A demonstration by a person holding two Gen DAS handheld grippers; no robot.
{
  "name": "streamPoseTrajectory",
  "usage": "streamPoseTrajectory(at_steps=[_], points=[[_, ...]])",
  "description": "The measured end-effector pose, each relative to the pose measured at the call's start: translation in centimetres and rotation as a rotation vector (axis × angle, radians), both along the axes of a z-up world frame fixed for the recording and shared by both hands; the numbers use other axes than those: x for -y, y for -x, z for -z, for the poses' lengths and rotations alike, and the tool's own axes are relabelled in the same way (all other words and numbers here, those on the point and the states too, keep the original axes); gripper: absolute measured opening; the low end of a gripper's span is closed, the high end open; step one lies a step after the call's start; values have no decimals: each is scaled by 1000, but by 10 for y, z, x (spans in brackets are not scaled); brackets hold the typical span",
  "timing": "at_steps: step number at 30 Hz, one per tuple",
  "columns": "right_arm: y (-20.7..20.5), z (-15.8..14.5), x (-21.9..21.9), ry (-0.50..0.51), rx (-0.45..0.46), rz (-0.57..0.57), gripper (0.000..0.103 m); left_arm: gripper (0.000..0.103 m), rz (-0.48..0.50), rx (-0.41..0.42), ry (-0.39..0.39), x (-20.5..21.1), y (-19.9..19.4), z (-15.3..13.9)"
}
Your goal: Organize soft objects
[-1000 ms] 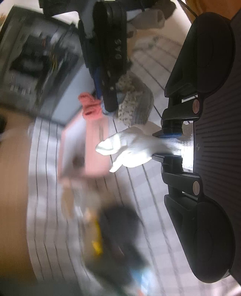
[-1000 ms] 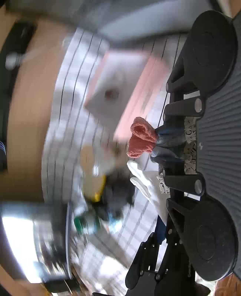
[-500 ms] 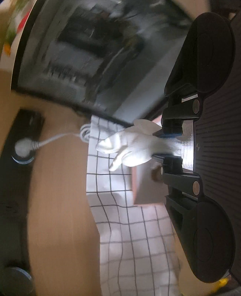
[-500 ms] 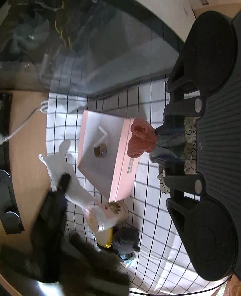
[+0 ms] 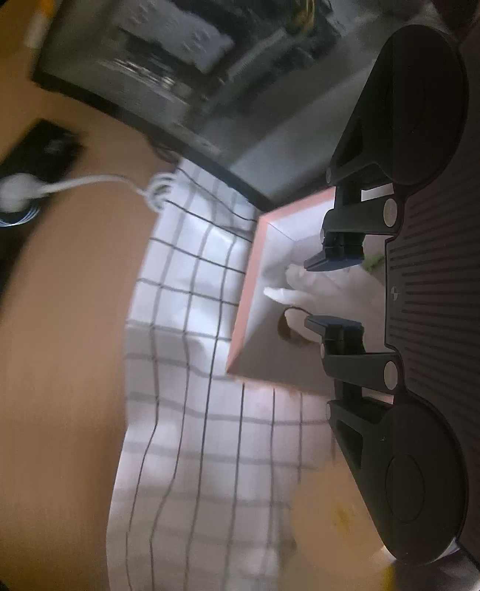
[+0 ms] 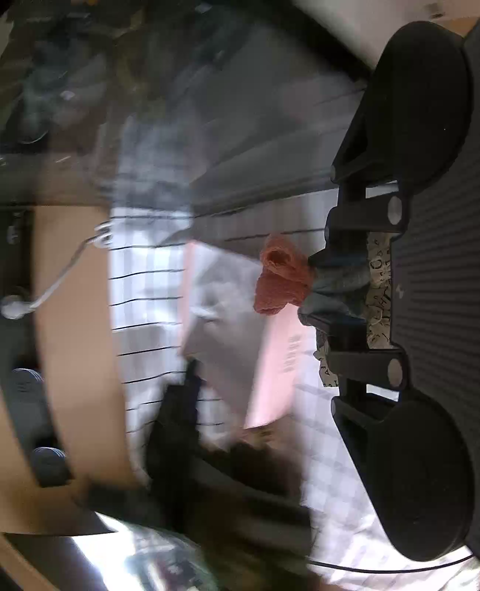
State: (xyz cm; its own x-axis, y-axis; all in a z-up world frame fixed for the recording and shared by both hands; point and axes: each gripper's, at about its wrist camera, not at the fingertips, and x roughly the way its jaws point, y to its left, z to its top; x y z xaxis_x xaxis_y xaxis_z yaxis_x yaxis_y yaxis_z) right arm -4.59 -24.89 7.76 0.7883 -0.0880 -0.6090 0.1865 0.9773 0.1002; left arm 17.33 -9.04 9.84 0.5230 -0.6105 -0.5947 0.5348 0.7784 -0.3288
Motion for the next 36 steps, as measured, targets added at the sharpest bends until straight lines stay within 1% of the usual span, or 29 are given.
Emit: streamPoseTrajectory(at_steps=[1, 3, 6, 9, 12, 14, 16, 20, 24, 27, 29, 31, 34, 36], points=[[-9, -7, 5, -14, 24, -3, 25, 29, -6, 4, 14, -14, 10, -3], [-29, -20, 12, -35, 75, -3, 25, 29, -19, -2, 16, -35, 26, -7], [-58, -36, 16, -51, 121, -13, 25, 29, -32, -26, -23, -71, 55, -2], [-79, -42, 10, -48, 140, -32, 25, 29, -78, -61, -51, -104, 78, 8], [-89, -37, -1, -40, 128, -64, 25, 29, -145, -121, -83, -132, 90, 22], [-96, -31, -8, -38, 104, -70, 25, 29, -188, -152, -85, -146, 94, 29], [-99, -26, -13, -41, 78, -72, 25, 29, -209, -175, -85, -158, 96, 35], [-88, -9, -33, -24, 23, -119, 25, 29, -200, -191, -86, -168, 93, 43], [-73, 25, -54, -34, -96, -152, 26, 29, -206, -191, -126, -166, 87, 47], [-65, 53, -66, -41, -182, -157, 26, 29, -213, -174, -120, -170, 83, 46], [-59, 67, -73, -27, -221, -140, 27, 29, -247, -157, -112, -176, 78, 43], [-56, 74, -76, -17, -242, -124, 30, 29, -298, -136, -96, -188, 73, 38], [-53, 77, -78, -7, -251, -90, 40, 29, -360, -119, -76, -207, 65, 31], [-52, 76, -80, 9, -248, -67, 51, 29, -381, -114, -61, -216, 58, 27]])
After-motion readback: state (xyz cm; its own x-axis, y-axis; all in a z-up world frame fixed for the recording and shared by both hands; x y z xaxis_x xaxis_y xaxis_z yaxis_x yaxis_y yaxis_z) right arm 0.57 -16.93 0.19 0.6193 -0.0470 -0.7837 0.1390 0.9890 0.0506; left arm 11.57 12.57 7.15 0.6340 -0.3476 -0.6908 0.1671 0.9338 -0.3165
